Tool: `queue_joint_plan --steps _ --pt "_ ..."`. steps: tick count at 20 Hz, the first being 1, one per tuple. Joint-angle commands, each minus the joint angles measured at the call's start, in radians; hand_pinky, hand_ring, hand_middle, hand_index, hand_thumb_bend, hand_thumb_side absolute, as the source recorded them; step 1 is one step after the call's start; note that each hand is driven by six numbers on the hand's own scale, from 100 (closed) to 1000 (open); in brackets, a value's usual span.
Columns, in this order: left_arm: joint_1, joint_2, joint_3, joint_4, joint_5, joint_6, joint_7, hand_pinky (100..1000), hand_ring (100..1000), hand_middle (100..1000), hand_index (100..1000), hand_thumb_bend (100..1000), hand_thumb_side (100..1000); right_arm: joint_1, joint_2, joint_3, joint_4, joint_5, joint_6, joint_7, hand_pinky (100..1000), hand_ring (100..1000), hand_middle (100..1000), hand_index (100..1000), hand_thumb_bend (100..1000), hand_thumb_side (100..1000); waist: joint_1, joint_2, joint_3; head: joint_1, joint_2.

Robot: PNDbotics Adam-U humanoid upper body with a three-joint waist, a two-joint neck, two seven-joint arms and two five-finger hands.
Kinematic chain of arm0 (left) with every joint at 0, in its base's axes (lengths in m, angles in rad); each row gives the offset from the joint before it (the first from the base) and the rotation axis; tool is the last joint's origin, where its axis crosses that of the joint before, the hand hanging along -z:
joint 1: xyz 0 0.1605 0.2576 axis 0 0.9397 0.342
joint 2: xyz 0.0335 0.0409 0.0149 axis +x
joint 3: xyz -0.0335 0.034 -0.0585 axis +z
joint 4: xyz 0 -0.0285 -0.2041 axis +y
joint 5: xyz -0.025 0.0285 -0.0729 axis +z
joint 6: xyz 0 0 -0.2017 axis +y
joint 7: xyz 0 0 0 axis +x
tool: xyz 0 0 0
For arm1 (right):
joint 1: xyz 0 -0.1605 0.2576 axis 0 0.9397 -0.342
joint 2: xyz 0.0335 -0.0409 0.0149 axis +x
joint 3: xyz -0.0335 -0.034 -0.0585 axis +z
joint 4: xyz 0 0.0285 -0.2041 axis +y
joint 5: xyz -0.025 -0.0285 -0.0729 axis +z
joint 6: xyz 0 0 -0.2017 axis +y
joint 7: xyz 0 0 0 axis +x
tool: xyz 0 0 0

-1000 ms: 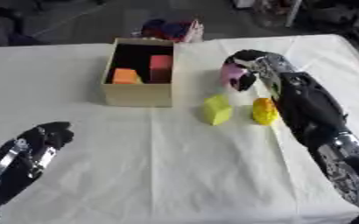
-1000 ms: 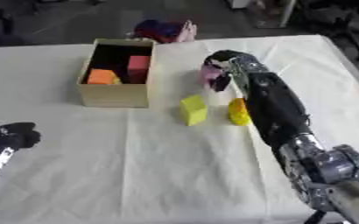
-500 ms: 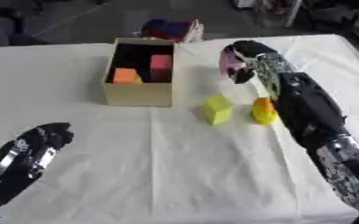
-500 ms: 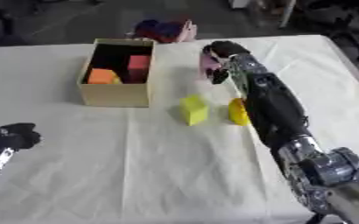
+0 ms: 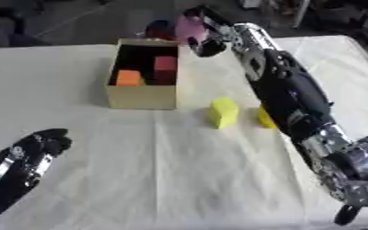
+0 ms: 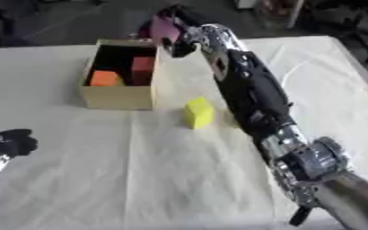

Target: Pick up objects on the table and place them in the box.

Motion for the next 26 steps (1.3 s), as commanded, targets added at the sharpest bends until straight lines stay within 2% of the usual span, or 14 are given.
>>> queue_joint_plan --steps 1,3,4,6,8,13,16,18,21,23,26 --pt "-0.010 0.003 0.002 -0.016 0.001 -0.002 -0.003 823 762 689 849 100 753 -0.032 0.032 0.026 -0.024 -0.009 -0.023 0.037 847 696 573 831 100 100 0.010 -0.013 0.002 -0.009 -0.003" --pt "-0.010 0.003 0.001 -0.016 0.001 -0.002 -0.005 823 761 688 849 100 753 -0.031 0.051 0.042 -0.028 0.013 -0.036 0.050 850 738 652 907 100 308 0.011 -0.012 0.002 -0.011 -0.003" --pt "-0.010 0.004 0.001 -0.015 0.001 -0.002 -0.005 823 761 688 849 100 753 -0.031 0.055 0.053 -0.036 0.037 -0.042 0.052 851 762 707 936 100 451 0.010 -0.013 0.002 -0.012 -0.003" --pt "-0.010 0.003 0.001 -0.016 0.001 -0.002 -0.005 823 761 688 849 100 751 -0.030 0.059 0.073 -0.058 0.111 -0.044 0.038 854 802 798 973 135 629 0.009 -0.013 0.001 -0.012 -0.003" --pt "-0.009 0.002 0.001 -0.016 0.001 -0.002 -0.005 823 761 688 849 100 754 -0.028 0.060 0.083 -0.079 0.180 -0.047 0.019 860 829 862 987 185 678 0.009 -0.014 0.000 -0.010 -0.003" --pt "-0.007 0.005 0.002 -0.016 0.000 -0.001 -0.004 824 761 688 849 100 754 -0.022 0.034 0.098 -0.132 0.251 -0.080 0.012 874 873 941 1000 246 666 0.005 -0.016 -0.008 -0.006 -0.003" --pt "-0.007 0.004 0.002 -0.016 -0.001 -0.002 -0.005 824 761 688 849 100 753 -0.010 0.011 0.100 -0.168 0.247 -0.103 0.032 884 878 943 1000 216 585 0.003 -0.017 -0.014 -0.002 -0.003" --pt "-0.007 0.006 0.005 -0.016 -0.003 -0.002 -0.002 824 760 688 849 100 752 0.010 -0.027 0.098 -0.213 0.198 -0.126 0.054 890 876 934 1000 177 513 0.001 -0.017 -0.018 0.004 -0.003" --pt "-0.005 0.012 0.010 -0.016 -0.006 -0.001 0.003 824 760 688 849 100 752 0.076 -0.124 0.099 -0.317 0.056 -0.155 0.097 897 868 917 1000 100 434 -0.006 -0.018 -0.027 0.016 -0.003" --pt "-0.002 0.016 0.013 -0.016 -0.009 -0.001 0.006 824 760 688 849 100 752 0.141 -0.197 0.097 -0.402 -0.043 -0.164 0.136 901 870 906 1000 100 427 -0.011 -0.019 -0.034 0.026 -0.003" --pt "-0.001 0.019 0.017 -0.017 -0.012 -0.001 0.010 824 760 688 849 100 744 0.253 -0.295 0.076 -0.530 -0.148 -0.159 0.186 909 879 907 1000 100 366 -0.019 -0.020 -0.045 0.042 -0.003"
